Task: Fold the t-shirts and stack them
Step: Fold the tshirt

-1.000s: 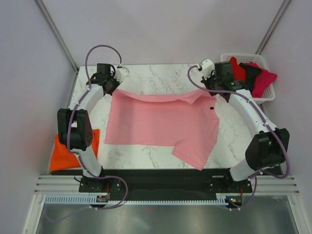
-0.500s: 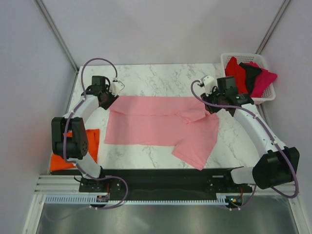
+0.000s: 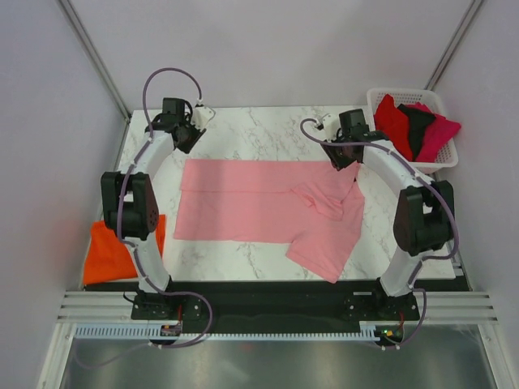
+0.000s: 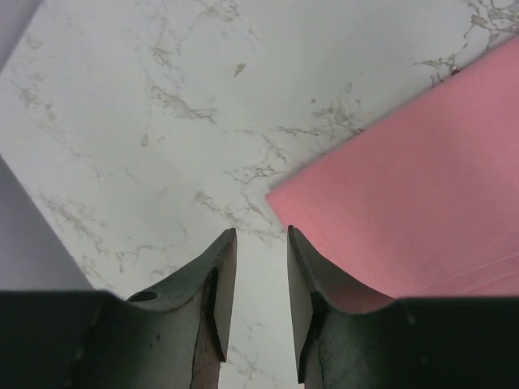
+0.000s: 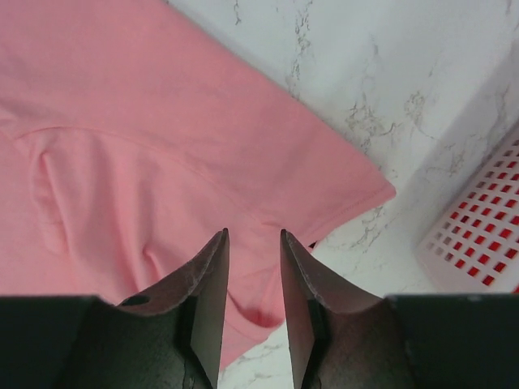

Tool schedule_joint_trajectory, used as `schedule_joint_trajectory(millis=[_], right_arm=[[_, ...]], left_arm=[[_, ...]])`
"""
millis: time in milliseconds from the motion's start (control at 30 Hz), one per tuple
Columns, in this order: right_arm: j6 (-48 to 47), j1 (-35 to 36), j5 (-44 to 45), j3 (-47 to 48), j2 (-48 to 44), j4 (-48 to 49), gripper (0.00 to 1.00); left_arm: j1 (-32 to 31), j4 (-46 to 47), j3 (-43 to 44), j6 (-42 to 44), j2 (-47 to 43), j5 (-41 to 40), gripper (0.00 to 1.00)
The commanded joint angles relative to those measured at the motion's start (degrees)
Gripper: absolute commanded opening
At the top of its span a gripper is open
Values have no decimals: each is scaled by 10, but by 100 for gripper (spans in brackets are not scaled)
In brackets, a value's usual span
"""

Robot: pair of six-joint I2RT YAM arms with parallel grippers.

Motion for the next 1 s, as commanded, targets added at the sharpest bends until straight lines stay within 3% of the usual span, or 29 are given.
schedule_joint_trajectory(millis=[0, 267, 733, 967], right_arm=[[-15, -9, 30, 49, 45, 26, 39], [-8, -34, 48, 80, 112, 32, 36], [-22, -53, 77, 133, 221, 18, 25], [-28, -57, 95, 200, 294, 5, 25]], left_arm=[[0, -50, 36, -46, 41, 18, 37], [0, -54, 52, -33, 98, -3, 29], [1, -53, 104, -45, 179, -4, 27], [6, -55, 134, -53, 211, -13, 25]])
